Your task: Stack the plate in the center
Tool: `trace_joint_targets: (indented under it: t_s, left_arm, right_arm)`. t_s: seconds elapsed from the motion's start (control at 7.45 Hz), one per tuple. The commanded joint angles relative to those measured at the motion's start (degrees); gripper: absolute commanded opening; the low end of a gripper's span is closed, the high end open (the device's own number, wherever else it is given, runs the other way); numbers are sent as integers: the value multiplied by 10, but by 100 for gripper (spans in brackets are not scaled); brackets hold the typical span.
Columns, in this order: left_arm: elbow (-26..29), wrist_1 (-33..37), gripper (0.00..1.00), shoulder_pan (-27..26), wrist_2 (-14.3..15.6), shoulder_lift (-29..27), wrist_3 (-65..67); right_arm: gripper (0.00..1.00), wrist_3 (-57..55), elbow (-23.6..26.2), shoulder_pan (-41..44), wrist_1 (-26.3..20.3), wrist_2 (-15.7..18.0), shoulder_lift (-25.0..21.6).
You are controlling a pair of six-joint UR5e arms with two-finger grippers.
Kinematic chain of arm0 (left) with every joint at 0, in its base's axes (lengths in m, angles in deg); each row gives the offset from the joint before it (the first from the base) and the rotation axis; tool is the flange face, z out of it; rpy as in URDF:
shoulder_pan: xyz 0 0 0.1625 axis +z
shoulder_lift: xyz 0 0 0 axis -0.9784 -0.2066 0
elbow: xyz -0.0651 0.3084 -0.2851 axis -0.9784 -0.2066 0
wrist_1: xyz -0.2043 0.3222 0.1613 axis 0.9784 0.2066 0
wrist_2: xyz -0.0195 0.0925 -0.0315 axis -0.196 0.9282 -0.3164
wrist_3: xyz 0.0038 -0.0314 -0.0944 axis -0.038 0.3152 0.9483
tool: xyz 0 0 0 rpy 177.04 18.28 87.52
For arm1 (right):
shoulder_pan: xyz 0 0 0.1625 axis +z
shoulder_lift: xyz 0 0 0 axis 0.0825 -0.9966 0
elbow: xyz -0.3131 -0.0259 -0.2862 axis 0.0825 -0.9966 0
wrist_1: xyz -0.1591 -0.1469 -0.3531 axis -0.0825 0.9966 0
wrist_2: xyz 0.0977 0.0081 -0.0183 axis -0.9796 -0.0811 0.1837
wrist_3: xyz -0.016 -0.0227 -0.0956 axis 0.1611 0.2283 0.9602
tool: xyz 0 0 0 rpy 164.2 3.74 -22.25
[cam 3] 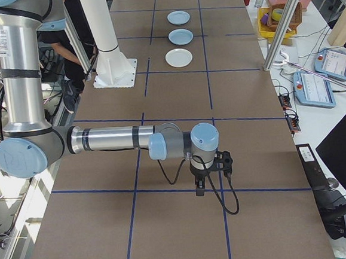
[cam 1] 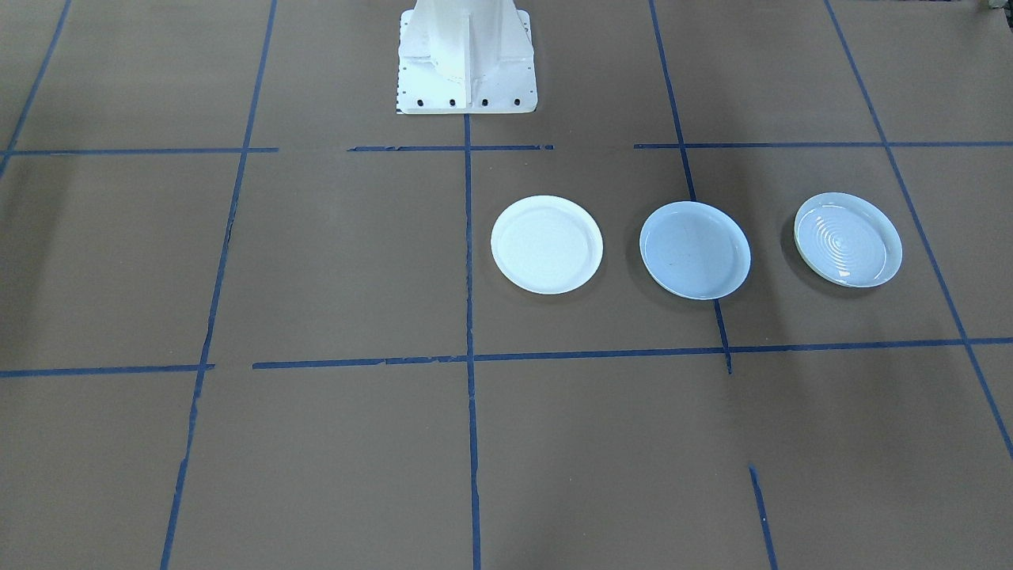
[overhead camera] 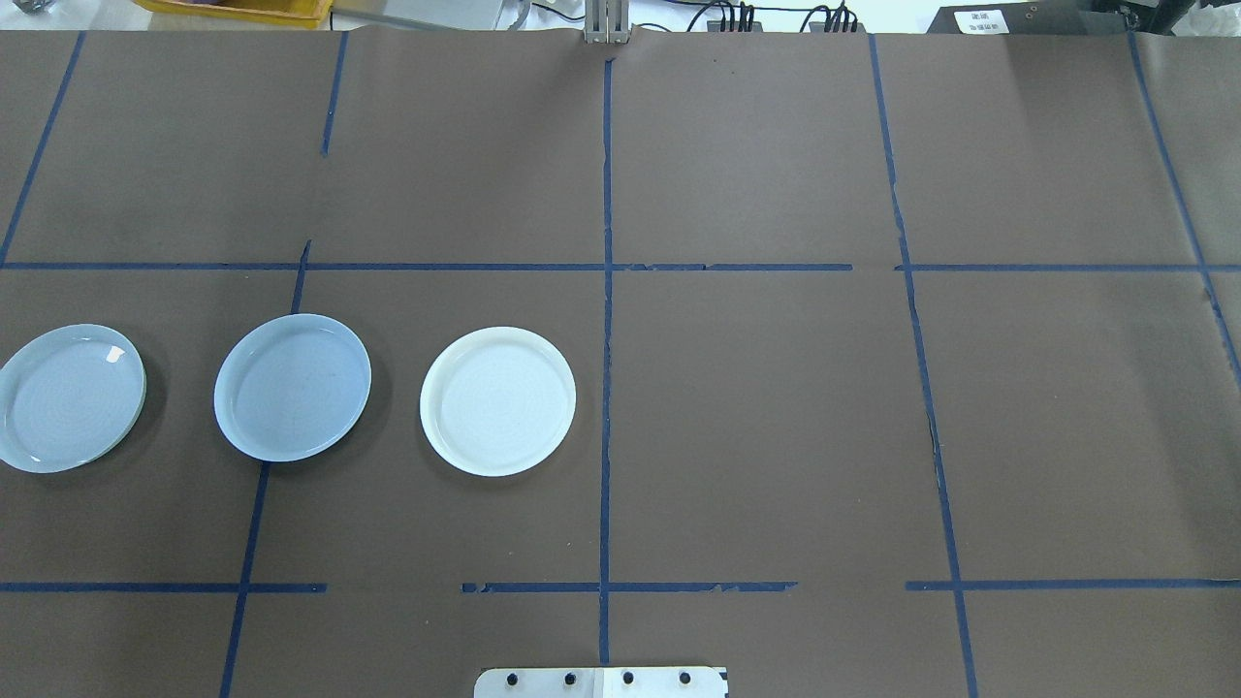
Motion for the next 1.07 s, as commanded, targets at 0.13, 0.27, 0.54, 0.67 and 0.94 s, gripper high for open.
trace_joint_targets:
  t_s: [0.13,0.27,0.54,0.67,0.94]
  left_arm:
    - [-10,2,100,0,0,-1,0]
    - [-12,13,100,1,-5,-9,1]
    - [-5,87,100,9,-4,-3,6]
    - [-1,94,100,19,-3,-4,9]
    - [19,176,100,40,-4,5,114]
  right_arm:
    - [100,0,0,0,0,0,0]
    - [100,-1,0,0,0,0,0]
    - [100,-1,0,0,0,0,0]
    - [100,-1,0,0,0,1,0]
    - [100,0,0,0,0,1,0]
